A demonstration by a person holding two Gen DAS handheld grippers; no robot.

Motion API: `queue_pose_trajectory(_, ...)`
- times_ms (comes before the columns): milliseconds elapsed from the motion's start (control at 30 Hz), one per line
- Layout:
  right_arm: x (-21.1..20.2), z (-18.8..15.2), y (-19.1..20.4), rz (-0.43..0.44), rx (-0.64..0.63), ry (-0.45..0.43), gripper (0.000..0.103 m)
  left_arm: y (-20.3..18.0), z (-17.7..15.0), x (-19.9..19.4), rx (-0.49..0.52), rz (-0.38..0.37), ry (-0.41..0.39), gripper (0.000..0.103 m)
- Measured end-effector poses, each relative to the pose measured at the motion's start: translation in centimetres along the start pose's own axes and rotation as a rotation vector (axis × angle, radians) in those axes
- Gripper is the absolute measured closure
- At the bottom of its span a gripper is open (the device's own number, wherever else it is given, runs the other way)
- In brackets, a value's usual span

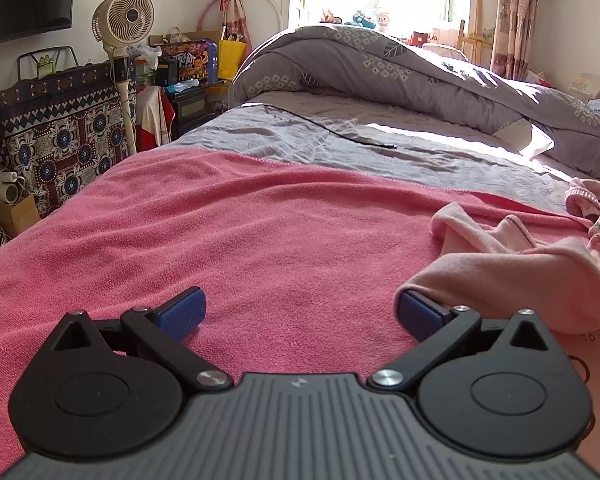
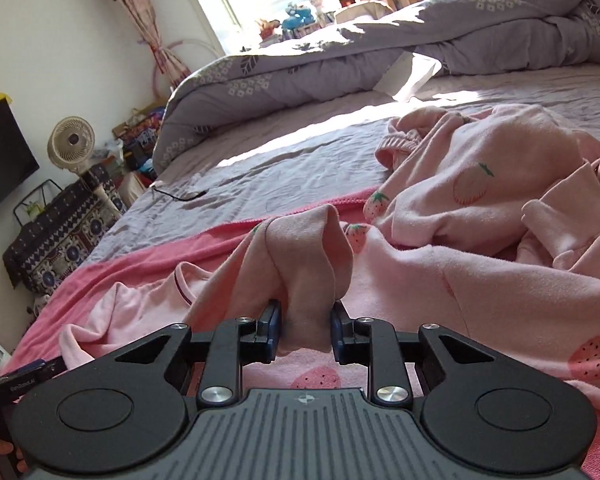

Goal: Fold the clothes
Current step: 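Grasp the bunched sleeve fabric with the right gripper and pull it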

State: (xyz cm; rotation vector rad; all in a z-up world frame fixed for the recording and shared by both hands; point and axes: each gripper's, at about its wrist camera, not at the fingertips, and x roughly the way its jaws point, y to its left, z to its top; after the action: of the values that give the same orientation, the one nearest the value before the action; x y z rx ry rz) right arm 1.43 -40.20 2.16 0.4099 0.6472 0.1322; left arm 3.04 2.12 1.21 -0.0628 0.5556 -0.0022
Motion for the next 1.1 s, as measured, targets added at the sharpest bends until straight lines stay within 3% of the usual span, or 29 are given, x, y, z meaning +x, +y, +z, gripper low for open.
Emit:
queue_pose_trajectory(100, -3.1, 1.3, -0.2, 0.021, 0.032, -0.061, 0.081, 0.2, 0.4, -2.3, -0.039, -0.059, -0.049, 0.001)
queue_pose_trajectory(267, -7.8, 2.1, -1.8, -0.022, 0.043, -0.118, 0.082, 2.0, 0.9, -7.1, -0.117, -0.313, -0.139, 0.0)
queue_pose_trajectory(367, -7.5, 0.9, -4.0, -0.099, 0.061, -0.051, 0.082, 1.5, 1.9, -8.3, -0.032, -0.263, -0.195, 0.0)
queue_pose_trajectory(433, -6.2, -0.3, -5.3, -0.167, 0.065, 0.018, 0.082, 0.0, 3.2, -7.8, 0.068, -0.184, -0.204, 0.001)
queue_pose_trajectory(500, -4.5, -2.6, -6.0, -0.22, 0.046, 0.068, 0.081, -2.4, 4.3, -6.9, 0.205, -0.176, -0.202, 0.001)
queue_pose_trajectory(633, -4.4, -5.4, -5.6, -0.225, -0.02, -0.026, 0.078, -8.9, 4.5, -4.4, 0.469, -0.156, -0.183, 0.0)
queue_pose_trajectory(700, -4.4, -6.0, -5.5, -0.226, -0.02, -0.053, 0.077, -11.9, 4.3, -2.1, 0.548, -0.123, -0.136, 0.0)
queue_pose_trajectory(833, -4.6, -5.7, -7.0, -0.174, 0.053, -0.069, 0.076, -15.2, 4.3, 4.8, 0.514, -0.038, 0.052, 0.0)
queue_pose_trajectory(900, -4.8, -5.7, -7.7, -0.148, 0.089, -0.077, 0.076, -15.2, 4.3, 8.2, 0.467, 0.055, 0.118, 0.0)
queue_pose_trajectory(1033, -4.8, -5.8, -8.2, -0.129, 0.115, -0.087, 0.076, -12.8, 4.9, 10.8, 0.376, 0.262, 0.082, 0.005)
queue_pose_trajectory(1100, -4.8, -5.8, -8.1, -0.134, 0.109, -0.087, 0.076, -10.7, 5.7, 11.7, 0.319, 0.378, 0.117, 0.016)
